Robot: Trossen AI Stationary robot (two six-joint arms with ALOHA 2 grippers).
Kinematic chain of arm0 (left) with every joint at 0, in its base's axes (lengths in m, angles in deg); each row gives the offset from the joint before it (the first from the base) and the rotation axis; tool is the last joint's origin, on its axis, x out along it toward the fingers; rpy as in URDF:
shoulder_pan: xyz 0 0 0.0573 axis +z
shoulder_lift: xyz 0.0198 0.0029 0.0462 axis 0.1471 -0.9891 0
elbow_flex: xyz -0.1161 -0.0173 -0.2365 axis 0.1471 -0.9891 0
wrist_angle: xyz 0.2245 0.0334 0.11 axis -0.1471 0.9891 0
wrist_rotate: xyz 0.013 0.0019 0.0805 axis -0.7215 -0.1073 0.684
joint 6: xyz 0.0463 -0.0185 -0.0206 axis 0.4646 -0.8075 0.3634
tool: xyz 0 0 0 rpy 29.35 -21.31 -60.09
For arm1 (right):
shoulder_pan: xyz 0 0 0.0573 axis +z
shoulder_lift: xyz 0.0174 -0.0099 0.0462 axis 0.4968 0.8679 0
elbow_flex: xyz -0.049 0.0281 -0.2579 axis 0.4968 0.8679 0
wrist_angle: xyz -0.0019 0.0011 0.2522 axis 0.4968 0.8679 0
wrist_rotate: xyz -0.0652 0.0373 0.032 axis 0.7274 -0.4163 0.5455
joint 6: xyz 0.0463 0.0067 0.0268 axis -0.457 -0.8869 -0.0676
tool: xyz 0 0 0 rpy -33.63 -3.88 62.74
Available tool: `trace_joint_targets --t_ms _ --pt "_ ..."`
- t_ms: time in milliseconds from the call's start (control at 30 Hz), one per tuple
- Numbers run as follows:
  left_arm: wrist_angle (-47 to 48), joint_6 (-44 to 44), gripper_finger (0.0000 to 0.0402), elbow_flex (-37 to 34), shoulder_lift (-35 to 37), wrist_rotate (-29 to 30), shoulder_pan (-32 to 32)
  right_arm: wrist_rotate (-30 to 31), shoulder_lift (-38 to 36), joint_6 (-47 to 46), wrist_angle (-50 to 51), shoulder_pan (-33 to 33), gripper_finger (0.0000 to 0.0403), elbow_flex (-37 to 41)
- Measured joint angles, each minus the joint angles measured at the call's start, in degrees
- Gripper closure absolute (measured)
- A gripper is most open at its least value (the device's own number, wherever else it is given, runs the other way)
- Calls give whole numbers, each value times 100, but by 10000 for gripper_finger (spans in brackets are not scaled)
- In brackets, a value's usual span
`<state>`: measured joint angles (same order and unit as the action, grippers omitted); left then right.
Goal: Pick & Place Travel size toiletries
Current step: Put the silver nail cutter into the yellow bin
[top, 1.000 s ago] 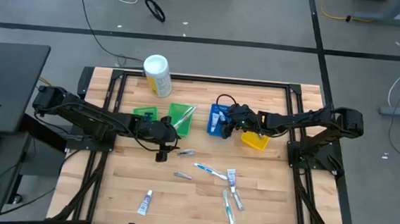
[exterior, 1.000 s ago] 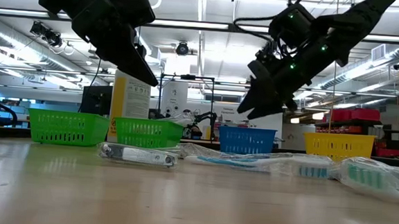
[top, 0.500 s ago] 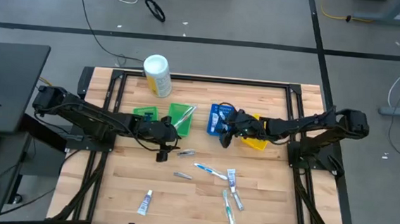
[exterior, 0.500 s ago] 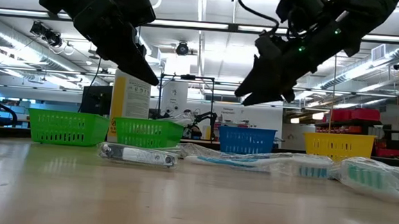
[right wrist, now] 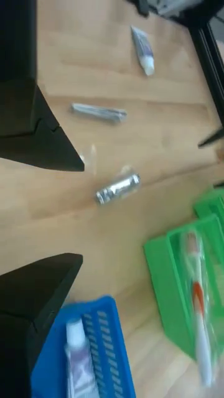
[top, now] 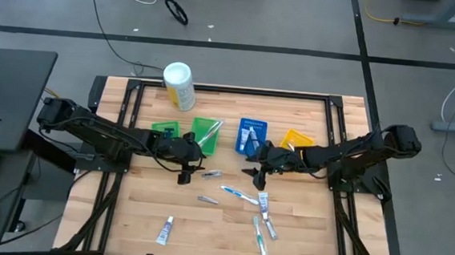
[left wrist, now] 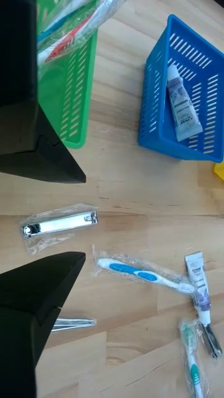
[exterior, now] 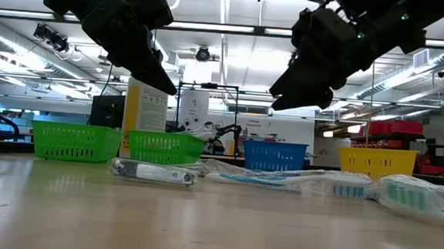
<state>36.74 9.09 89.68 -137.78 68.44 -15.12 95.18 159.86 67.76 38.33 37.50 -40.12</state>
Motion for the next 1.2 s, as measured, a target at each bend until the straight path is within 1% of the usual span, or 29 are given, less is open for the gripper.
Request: trace_joint_targets --t_ms 67,133,233,333,433,533,700,767,867,967,1100,1200 --pt "0 -2 200 0 0 0 0 -130 0 -3 2 107 165 -1" --pt "0 -1 200 0 0 0 0 -388 0 -138 2 223 165 -1" --pt "0 -112 200 0 0 0 0 -766 0 -763 11 413 165 1" --pt "0 -149 200 0 0 0 0 -1286 0 -1444 160 669 165 -1" --pt "0 -150 200 0 0 0 0 -1609 0 -2481 398 991 165 -1" --pt "0 -149 200 0 0 0 0 -1653 0 -3574 761 1351 168 0" --pt "-18 -109 200 0 0 4 0 -1768 0 -5316 1119 1982 186 -13" --pt "-91 -26 200 0 0 12 0 -1849 2 -5896 1385 2193 191 -125" --pt "-362 216 200 0 0 143 -2 -2147 0 -6615 2041 2411 192 -389" --pt "-653 562 200 0 0 282 0 -2357 29 -7113 2809 2547 192 -586" --pt "-1025 1062 200 0 0 371 0 -2406 297 -7335 2909 2613 192 -751" --pt "-1268 1349 200 0 0 459 0 -2563 663 -7178 2938 2613 192 -973"
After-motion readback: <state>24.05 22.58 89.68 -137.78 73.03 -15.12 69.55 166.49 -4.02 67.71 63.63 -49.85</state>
